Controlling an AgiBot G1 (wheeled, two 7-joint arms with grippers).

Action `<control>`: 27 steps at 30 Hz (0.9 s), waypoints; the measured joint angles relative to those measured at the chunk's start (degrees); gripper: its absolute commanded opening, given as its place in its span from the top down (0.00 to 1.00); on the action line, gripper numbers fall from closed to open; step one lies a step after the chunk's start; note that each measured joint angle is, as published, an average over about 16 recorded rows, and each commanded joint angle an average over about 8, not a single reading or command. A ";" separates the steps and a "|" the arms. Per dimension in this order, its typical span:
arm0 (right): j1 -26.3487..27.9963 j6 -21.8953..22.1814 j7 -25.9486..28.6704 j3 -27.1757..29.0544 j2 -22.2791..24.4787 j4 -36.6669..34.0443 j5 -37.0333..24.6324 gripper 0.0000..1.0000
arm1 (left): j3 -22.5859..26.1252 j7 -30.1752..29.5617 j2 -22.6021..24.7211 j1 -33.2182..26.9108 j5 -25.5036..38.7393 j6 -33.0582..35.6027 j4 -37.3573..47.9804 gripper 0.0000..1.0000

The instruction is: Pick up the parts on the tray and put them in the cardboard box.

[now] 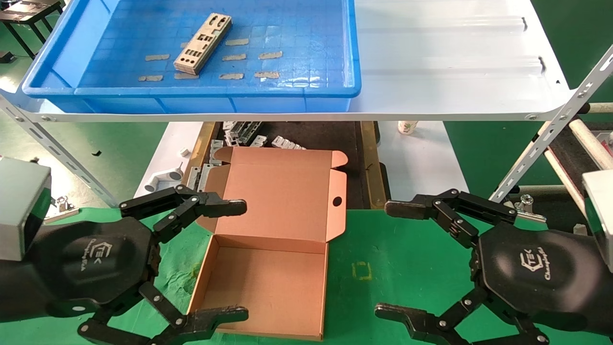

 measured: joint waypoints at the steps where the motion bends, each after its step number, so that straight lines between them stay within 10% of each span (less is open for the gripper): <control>1: 0.00 0.00 0.00 0.00 0.00 0.00 0.00 0.00 | 0.00 0.00 0.00 0.00 0.00 0.00 0.00 0.00; 27: 0.00 0.00 0.00 0.00 0.00 0.00 0.00 0.00 | 0.00 0.00 0.00 0.00 0.00 0.00 0.00 0.00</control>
